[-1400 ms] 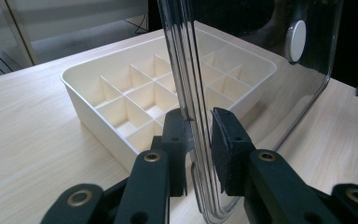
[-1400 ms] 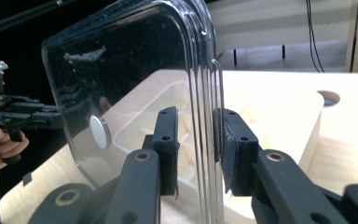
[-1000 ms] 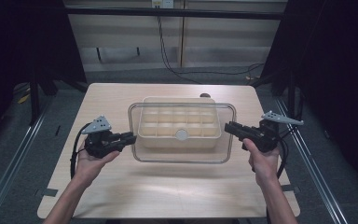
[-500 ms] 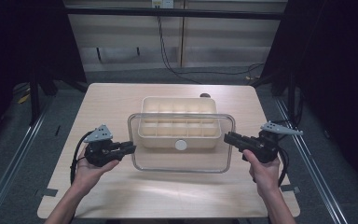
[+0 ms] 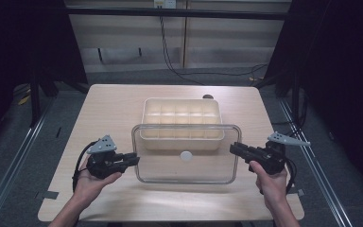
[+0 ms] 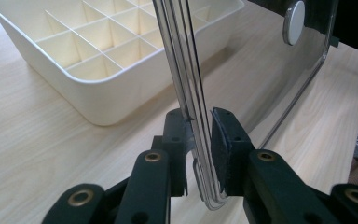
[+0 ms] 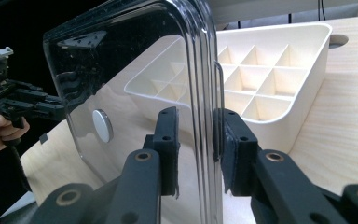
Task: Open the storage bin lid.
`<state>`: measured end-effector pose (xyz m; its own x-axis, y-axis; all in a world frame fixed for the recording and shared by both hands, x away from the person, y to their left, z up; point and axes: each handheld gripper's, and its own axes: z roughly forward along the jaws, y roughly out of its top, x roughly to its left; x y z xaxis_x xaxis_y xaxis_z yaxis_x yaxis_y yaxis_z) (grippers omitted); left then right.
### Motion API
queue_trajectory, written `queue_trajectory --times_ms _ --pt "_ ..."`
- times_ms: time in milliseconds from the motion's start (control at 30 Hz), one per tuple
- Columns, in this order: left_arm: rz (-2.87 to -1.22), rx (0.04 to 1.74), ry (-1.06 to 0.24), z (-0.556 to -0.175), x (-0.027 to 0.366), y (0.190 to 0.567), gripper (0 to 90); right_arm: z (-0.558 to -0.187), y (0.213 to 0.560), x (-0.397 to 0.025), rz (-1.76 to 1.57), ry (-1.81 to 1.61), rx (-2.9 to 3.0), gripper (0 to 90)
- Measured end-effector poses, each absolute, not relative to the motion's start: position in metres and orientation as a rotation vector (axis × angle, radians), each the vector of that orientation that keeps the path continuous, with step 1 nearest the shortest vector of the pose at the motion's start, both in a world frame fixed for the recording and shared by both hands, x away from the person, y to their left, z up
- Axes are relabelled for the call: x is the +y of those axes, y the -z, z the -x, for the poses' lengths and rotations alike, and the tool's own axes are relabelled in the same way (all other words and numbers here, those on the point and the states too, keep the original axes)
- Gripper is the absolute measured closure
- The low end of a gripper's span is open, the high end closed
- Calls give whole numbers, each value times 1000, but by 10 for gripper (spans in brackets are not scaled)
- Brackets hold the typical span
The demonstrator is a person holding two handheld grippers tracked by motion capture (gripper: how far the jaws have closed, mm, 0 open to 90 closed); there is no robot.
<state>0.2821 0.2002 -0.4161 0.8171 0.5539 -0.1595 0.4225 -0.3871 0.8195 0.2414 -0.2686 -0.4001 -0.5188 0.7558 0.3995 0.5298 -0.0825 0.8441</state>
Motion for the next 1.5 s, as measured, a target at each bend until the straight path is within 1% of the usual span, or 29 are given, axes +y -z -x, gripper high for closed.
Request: queue_trajectory --times_ms 267,333,467,533,767,933,1067,1200,1500 --pt "-2046 732 -176 -276 204 422 766 -234 409 -265 -1428 -1629 2009 712" --pt "-2042 721 -195 -270 205 421 766 -232 410 -264 -1430 -1627 2020 709" --pt "-2044 715 -180 -262 207 421 765 -227 412 -263 -1438 -1628 2015 705" --pt "-2052 711 -194 -257 208 423 765 -222 412 -261 -1436 -1624 2023 705" --pt "-2090 716 -142 -247 210 434 766 -209 418 -258 -1432 -1603 2058 707" --pt "-2077 725 -117 -249 210 437 758 -211 429 -259 -1467 -1596 2067 705" --pt "-2099 722 -145 -249 209 440 730 -211 435 -256 -1467 -1537 2083 700" --pt "-2101 734 -114 -253 210 444 718 -214 439 -251 -1468 -1505 2094 692" --pt "-2100 745 -113 -261 209 447 705 -229 437 -248 -1466 -1425 2152 666"
